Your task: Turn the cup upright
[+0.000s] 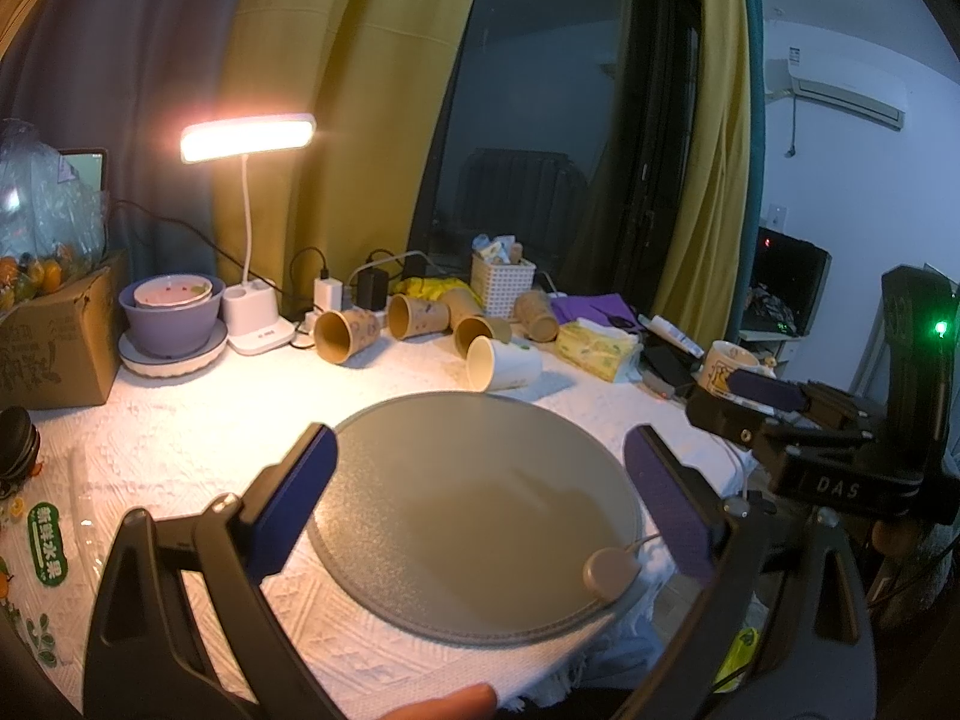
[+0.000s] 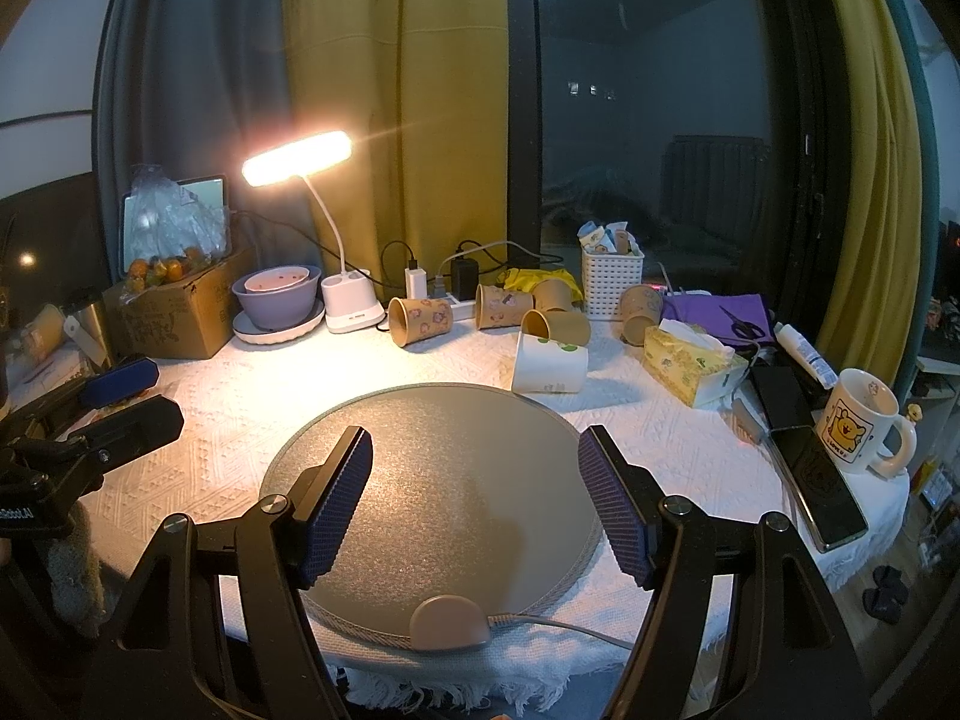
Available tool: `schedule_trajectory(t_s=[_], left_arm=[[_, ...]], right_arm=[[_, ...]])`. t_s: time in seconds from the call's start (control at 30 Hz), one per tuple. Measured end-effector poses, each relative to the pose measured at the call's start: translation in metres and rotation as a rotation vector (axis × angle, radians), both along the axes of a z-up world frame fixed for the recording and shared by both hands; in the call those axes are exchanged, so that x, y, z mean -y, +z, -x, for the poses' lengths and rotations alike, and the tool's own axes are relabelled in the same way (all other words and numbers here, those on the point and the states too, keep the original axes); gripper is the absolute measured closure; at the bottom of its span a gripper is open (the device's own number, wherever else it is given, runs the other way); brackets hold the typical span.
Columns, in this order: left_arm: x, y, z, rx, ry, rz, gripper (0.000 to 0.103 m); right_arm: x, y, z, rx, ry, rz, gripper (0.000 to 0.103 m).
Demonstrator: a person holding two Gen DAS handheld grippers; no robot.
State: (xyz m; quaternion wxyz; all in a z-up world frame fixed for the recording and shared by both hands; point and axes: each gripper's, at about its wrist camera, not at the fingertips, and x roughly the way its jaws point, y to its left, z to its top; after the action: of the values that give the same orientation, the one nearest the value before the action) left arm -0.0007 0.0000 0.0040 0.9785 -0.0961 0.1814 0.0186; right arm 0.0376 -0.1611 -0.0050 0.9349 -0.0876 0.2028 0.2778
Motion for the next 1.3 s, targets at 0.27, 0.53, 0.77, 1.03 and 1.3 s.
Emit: schedule_trajectory(t_s=[0.27, 0.53, 0.77, 1.03, 1.3], left_arm=[[-0.001, -0.003, 0.0, -0.003, -0.002, 0.0, 0.006], [0.002, -0.011, -0.007, -0.008, -0.058, -0.023, 0.006], [0.001, -0.026, -0.043, -0.098, -0.098, -0.029, 0.006], [-0.009, -0.03, -0.096, -0.17, -0.157, -0.007, 0.006], [-0.015, -0.025, -0.16, -0.213, -0.211, -0.035, 0.006]], right_arm=[[0.0, 0.0, 0.0, 0.001, 0.0, 0.0, 0.029], [0.006, -0.003, -0.012, 0.002, -0.008, 0.021, 0.029], [0.003, -0.01, -0.038, -0.027, -0.027, 0.049, 0.029], [0.001, -0.018, -0.084, -0.08, -0.045, 0.044, 0.029], [-0.002, -0.018, -0.135, -0.108, -0.045, 0.042, 0.029]])
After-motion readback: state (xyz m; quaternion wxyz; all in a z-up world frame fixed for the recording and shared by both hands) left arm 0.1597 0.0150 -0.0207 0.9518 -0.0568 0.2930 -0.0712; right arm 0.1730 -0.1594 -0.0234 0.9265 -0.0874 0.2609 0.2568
